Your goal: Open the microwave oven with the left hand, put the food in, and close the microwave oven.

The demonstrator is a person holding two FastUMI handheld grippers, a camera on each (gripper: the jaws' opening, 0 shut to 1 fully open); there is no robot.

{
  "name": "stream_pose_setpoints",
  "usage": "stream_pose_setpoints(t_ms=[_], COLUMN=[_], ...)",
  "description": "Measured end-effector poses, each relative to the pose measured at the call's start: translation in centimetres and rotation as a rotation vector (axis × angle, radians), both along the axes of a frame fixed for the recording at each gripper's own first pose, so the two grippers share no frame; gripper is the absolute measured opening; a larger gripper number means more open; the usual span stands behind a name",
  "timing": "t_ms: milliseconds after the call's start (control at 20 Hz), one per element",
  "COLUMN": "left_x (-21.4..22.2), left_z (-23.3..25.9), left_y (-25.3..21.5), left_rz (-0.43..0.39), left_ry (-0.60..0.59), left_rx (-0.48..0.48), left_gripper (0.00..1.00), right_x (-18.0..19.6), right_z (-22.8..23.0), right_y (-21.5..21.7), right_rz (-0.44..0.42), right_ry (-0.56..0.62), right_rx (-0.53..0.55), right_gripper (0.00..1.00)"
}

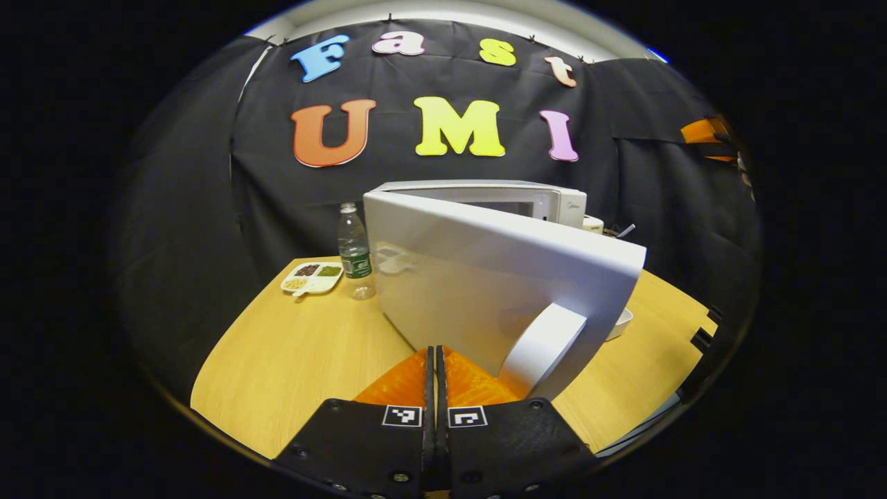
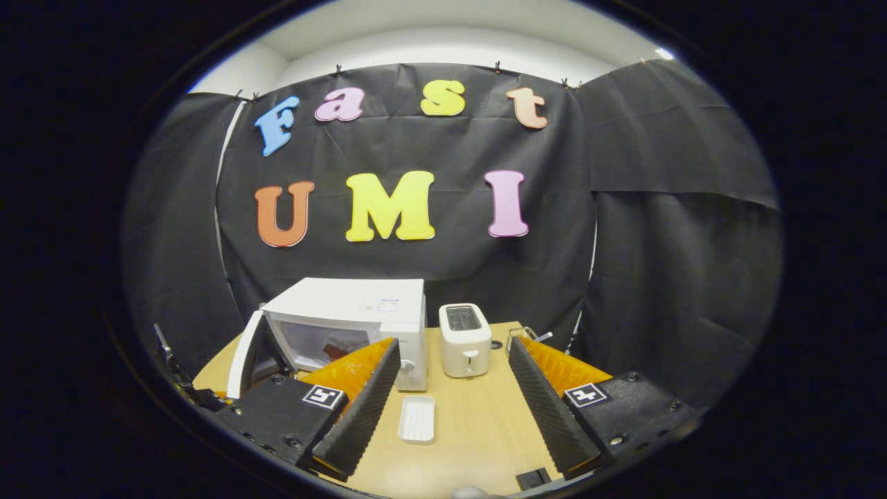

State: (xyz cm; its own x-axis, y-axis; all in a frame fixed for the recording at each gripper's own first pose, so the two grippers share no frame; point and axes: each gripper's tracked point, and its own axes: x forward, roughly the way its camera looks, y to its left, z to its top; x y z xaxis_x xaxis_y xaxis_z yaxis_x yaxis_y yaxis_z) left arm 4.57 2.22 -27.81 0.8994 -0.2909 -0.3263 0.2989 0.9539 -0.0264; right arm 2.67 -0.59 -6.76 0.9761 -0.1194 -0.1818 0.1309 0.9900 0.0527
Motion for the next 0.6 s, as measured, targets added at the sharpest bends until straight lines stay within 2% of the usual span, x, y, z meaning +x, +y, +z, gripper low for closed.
stream_pose_setpoints(t_ms=[100, 150, 200, 550, 600], left_x=[0.7, 1.1, 1.5, 4.3, 4.6], left_z=[0.3, 0.4, 0.5, 1.4, 1.6], left_y=[-2.2, -3.0, -3.9, -9.5, -10.1], left_rz=[-0.028, -0.038, -0.052, -0.128, -0.133], left_ry=[-0.01, -0.014, -0.015, -0.048, -0.052], left_rx=[-0.004, -0.002, -0.007, 0.005, 0.006], left_gripper=[0.0, 0.0, 0.0, 0.0, 0.0], right_x=[-0.2, -0.3, -0.5, -1.0, -1.0], right_z=[0.2, 0.1, 0.3, 0.0, -0.1], right_y=[-1.3, -1.9, -2.7, -7.1, -7.5], right_rz=[-0.014, -0.023, -0.03, -0.086, -0.09], right_ry=[-0.002, -0.001, -0.001, 0.015, 0.018], right_rx=[0.003, 0.002, -0.002, -0.003, 0.0], right_gripper=[1.0, 0.9, 1.0, 1.0, 0.91])
